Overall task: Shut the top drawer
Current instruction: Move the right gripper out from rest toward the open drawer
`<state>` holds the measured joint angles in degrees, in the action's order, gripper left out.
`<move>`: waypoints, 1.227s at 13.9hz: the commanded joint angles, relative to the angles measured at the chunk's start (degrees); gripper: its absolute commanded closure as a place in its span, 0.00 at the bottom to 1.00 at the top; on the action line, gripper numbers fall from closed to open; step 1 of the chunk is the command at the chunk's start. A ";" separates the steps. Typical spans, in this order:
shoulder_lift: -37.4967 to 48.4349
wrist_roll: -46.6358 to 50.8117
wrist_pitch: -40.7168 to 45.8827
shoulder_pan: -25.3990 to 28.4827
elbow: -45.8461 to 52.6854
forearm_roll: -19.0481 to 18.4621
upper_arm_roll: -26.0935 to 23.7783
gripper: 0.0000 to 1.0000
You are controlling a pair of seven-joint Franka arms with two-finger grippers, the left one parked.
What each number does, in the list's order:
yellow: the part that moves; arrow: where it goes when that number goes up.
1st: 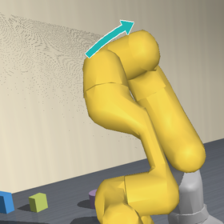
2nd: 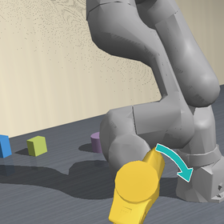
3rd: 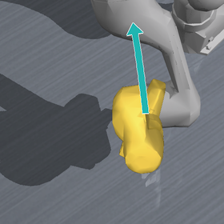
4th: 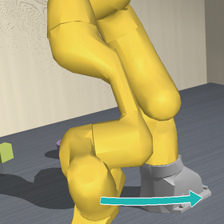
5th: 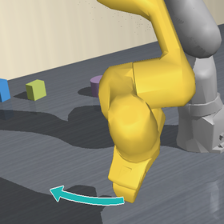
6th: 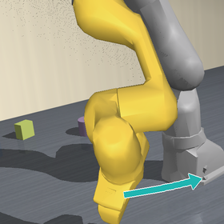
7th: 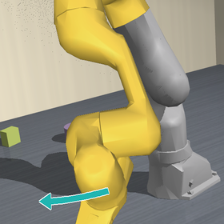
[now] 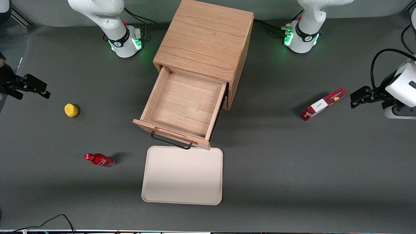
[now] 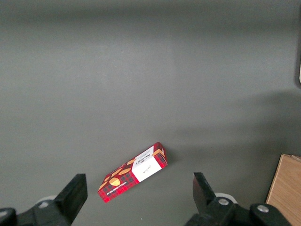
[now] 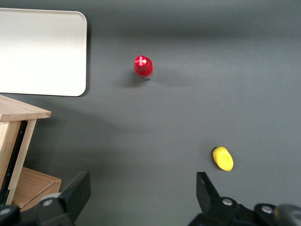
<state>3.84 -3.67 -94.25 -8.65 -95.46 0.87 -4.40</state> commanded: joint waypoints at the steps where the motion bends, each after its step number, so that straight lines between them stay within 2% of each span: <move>1: 1.44 1.38 -0.76 0.12 -1.66 -0.79 -0.17 0.00; 4: 0.30 1.38 -0.84 0.56 -1.04 -1.05 -0.17 0.00; 6: -1.36 1.47 -0.84 1.87 0.79 -3.32 -0.43 0.00; 11: -10.05 3.32 0.21 3.54 9.05 -3.60 -0.87 0.00; 14: -18.83 2.35 5.82 5.57 19.13 -3.51 -1.05 0.00; 17: -28.41 2.44 7.77 5.57 29.34 -3.34 -5.08 0.00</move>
<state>-16.07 -2.30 -90.06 -3.49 -77.34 -1.49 -7.20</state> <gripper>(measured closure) 0.000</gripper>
